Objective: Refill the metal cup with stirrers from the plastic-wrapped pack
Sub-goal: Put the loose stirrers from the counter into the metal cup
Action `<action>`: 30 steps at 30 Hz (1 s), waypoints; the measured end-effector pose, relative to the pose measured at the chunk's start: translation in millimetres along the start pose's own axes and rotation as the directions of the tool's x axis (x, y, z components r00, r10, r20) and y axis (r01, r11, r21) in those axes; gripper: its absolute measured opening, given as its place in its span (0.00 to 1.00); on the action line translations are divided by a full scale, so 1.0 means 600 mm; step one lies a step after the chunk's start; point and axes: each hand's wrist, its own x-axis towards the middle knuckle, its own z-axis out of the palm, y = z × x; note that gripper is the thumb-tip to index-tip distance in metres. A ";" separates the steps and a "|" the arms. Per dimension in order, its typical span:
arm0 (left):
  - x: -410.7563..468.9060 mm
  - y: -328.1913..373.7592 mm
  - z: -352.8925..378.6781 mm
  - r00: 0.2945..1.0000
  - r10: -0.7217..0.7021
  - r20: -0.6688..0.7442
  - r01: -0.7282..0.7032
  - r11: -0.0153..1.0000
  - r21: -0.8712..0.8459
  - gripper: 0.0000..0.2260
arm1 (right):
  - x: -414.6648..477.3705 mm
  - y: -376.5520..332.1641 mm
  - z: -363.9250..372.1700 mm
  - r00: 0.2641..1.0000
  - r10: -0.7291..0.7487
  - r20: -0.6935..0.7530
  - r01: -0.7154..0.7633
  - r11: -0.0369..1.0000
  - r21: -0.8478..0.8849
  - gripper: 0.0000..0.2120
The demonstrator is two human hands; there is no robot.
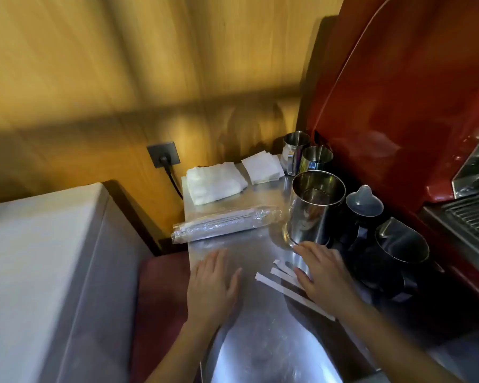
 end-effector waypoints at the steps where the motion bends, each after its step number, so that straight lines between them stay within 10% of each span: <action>1: -0.004 -0.005 0.008 1.000 0.003 0.023 -0.003 1.000 0.000 0.22 | -0.004 0.003 0.007 1.000 -0.003 0.018 0.003 1.000 -0.016 0.17; 20: -0.047 -0.026 0.063 0.994 -0.024 0.107 0.016 0.997 0.076 0.22 | -0.005 0.035 0.053 0.770 0.315 0.555 -0.348 0.936 -0.050 0.09; 30: -0.047 -0.026 0.063 0.997 -0.010 0.078 0.004 0.997 0.081 0.22 | 0.007 0.032 0.051 0.723 0.380 0.577 -0.339 0.923 -0.183 0.08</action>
